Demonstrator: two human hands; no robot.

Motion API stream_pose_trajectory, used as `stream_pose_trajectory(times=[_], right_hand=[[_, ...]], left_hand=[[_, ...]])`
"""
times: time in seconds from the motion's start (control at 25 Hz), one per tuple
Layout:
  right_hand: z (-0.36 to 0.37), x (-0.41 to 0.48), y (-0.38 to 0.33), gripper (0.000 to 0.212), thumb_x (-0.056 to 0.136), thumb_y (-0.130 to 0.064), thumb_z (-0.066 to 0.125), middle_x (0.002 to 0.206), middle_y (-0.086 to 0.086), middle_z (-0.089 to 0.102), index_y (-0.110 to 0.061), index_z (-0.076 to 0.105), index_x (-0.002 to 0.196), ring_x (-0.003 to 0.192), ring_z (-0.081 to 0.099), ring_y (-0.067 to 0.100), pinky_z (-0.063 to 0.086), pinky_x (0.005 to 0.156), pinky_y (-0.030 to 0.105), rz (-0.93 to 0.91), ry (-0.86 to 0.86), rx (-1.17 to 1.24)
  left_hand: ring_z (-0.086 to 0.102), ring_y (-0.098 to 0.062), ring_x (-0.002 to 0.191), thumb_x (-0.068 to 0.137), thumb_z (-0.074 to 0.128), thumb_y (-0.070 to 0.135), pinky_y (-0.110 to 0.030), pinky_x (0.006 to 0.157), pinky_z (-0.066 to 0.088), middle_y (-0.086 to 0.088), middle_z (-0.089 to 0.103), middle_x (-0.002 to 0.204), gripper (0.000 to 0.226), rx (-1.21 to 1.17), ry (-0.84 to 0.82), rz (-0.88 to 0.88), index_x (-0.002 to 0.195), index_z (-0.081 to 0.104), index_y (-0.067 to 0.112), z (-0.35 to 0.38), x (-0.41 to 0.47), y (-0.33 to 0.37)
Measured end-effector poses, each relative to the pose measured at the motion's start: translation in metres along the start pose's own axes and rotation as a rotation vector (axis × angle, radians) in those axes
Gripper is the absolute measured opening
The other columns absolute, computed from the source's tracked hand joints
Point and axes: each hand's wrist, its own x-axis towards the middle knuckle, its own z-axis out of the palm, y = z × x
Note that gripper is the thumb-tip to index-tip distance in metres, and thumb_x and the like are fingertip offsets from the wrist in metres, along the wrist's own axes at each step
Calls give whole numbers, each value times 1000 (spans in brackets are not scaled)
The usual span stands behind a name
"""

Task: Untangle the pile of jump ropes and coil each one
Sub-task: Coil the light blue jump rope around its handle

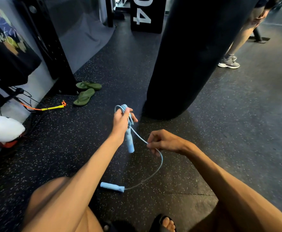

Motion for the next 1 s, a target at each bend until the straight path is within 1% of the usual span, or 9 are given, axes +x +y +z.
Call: stream_pose_trajectory(times=[0.16, 0.28, 0.36, 0.44, 0.56, 0.64, 0.8, 0.92, 1.0], right_hand=[[-2, -2, -14, 14, 99, -11, 55, 69, 8, 59, 0, 63, 97, 62, 55, 19, 47, 53, 23, -160, 143, -70], [-6, -5, -16, 17, 100, -20, 54, 68, 3, 56, -9, 65, 93, 58, 51, 11, 43, 51, 22, -207, 245, -100], [-9, -6, -15, 16, 98, -22, 58, 68, -1, 57, -10, 66, 93, 58, 51, 7, 42, 51, 22, -240, 323, -138], [-10, -4, -14, 15, 94, -21, 64, 68, -1, 60, -6, 66, 93, 59, 53, 8, 43, 51, 22, -269, 382, -117], [-10, 2, -10, 21, 93, -21, 66, 66, 5, 60, -1, 58, 91, 58, 53, 13, 42, 50, 23, -240, 441, 3], [-13, 7, -6, 21, 96, -23, 62, 65, 7, 57, -5, 54, 89, 58, 51, 16, 41, 52, 27, -198, 496, 52], [-19, 10, 3, 25, 101, -32, 50, 70, 6, 58, -10, 52, 92, 66, 55, 21, 46, 61, 37, -55, 553, 74], [-16, 6, 7, 29, 106, -33, 38, 70, 12, 64, -8, 49, 97, 67, 63, 27, 49, 69, 42, 11, 419, 119], [-12, 6, 9, 34, 107, -35, 31, 73, 19, 67, -6, 47, 102, 69, 65, 32, 49, 70, 41, 64, 316, 137]], left_hand=[[55, -1, 44, 99, 47, 8, -15, 51, 44, -5, 60, 62, 17, 469, -188, 116, 94, 60, -2, 5, -10, -2], [59, -12, 47, 99, 50, 17, -24, 52, 47, -3, 62, 60, 23, 636, -372, 3, 87, 65, 4, 7, -17, -1], [53, -17, 47, 102, 46, 25, -30, 50, 44, -2, 57, 57, 30, 576, -505, -146, 82, 60, 8, 8, -19, -2], [44, -15, 44, 103, 41, 35, -29, 47, 36, 0, 50, 52, 38, 487, -616, -264, 80, 58, 10, 8, -21, -4], [28, -10, 36, 103, 36, 43, -27, 44, 25, 3, 34, 45, 48, 412, -700, -353, 70, 50, 11, 10, -26, 4], [21, -9, 34, 102, 38, 44, -28, 45, 24, 4, 26, 44, 49, 335, -722, -367, 64, 44, 14, 11, -28, 12], [17, -9, 33, 101, 41, 41, -24, 41, 27, 5, 20, 42, 48, 18, -650, -394, 60, 35, 17, 6, -24, 24], [18, -7, 33, 101, 35, 47, -23, 43, 25, 8, 22, 40, 50, -273, -548, -398, 62, 38, 16, 3, -18, 30], [22, -8, 36, 102, 32, 49, -23, 50, 28, 7, 26, 44, 49, -436, -485, -372, 68, 44, 15, 0, -14, 31]])
